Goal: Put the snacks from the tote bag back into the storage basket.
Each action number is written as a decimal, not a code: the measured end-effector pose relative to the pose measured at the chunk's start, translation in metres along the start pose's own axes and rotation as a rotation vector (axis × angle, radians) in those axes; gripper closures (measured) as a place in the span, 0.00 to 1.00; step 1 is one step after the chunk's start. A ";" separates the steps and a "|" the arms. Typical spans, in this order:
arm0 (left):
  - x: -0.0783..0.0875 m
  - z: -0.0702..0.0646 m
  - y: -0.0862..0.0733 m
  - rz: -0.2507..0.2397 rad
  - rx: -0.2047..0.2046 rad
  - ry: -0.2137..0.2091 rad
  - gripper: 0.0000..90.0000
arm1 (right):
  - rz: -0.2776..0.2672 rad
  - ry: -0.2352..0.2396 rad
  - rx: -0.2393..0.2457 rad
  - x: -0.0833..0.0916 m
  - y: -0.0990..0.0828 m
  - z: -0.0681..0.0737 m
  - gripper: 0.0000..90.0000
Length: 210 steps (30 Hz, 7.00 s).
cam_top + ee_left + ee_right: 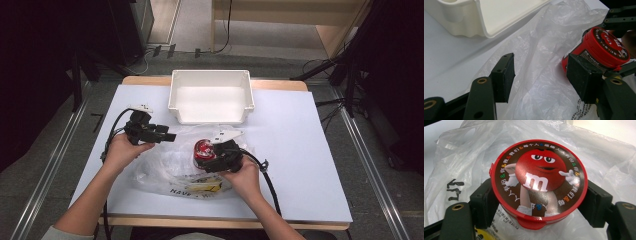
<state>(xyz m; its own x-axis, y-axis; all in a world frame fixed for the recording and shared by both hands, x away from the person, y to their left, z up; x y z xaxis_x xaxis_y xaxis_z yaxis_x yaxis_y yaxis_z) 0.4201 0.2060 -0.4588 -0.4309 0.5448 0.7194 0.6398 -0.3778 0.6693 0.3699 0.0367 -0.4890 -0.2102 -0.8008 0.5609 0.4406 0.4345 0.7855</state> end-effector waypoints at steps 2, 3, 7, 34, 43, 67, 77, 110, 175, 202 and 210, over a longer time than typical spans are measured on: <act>0.000 0.000 0.000 0.002 0.000 -0.002 0.45 | 0.003 -0.002 0.002 0.002 0.000 0.000 0.29; 0.000 0.000 0.000 0.003 0.001 -0.001 0.45 | 0.004 -0.001 0.003 0.002 0.001 0.000 0.29; 0.000 0.000 0.000 0.003 0.000 -0.003 0.45 | 0.012 0.006 0.010 0.004 0.001 -0.001 0.29; 0.006 0.006 0.002 0.018 0.026 -0.018 0.45 | 0.027 0.043 0.053 0.013 0.022 0.001 0.29; 0.010 0.003 0.005 0.008 0.022 -0.026 0.45 | 0.042 0.059 0.059 0.013 0.028 0.002 0.29; 0.014 0.009 0.011 -0.001 0.035 -0.022 0.45 | 0.034 0.068 0.053 0.022 0.052 -0.006 0.29; 0.009 0.010 0.013 0.008 0.036 -0.021 0.44 | 0.031 0.067 0.057 0.026 0.061 -0.014 0.29; 0.014 0.010 0.014 -0.019 0.023 -0.035 0.44 | 0.018 -0.044 0.009 0.035 0.098 -0.060 0.29; 0.012 0.011 0.009 -0.018 0.035 -0.059 0.44 | 0.049 -0.218 -0.140 -0.034 0.107 -0.176 0.29; 0.011 0.010 0.006 -0.006 0.031 -0.058 0.44 | 0.114 -0.209 -0.161 -0.057 0.090 -0.196 0.27; 0.011 0.010 0.005 -0.002 0.032 -0.057 0.44 | 0.121 -0.208 -0.196 -0.051 0.086 -0.200 0.23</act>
<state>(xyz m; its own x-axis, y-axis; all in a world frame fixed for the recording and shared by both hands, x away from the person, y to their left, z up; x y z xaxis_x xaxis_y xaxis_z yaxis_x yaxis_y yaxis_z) 0.4251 0.2179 -0.4501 -0.3958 0.5877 0.7057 0.6593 -0.3531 0.6638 0.5931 0.0327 -0.5025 -0.3115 -0.6377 0.7045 0.6292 0.4172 0.6558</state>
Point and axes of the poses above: each handheld gripper's, and its own axes: x roughly backward along the jaws, y roughly out of its top, z roughly to its left, the point moved 9 cm from there along -x, roughly forward along the jaws, and after that the axes turned 12 degrees about y, right-handed, at the moved point
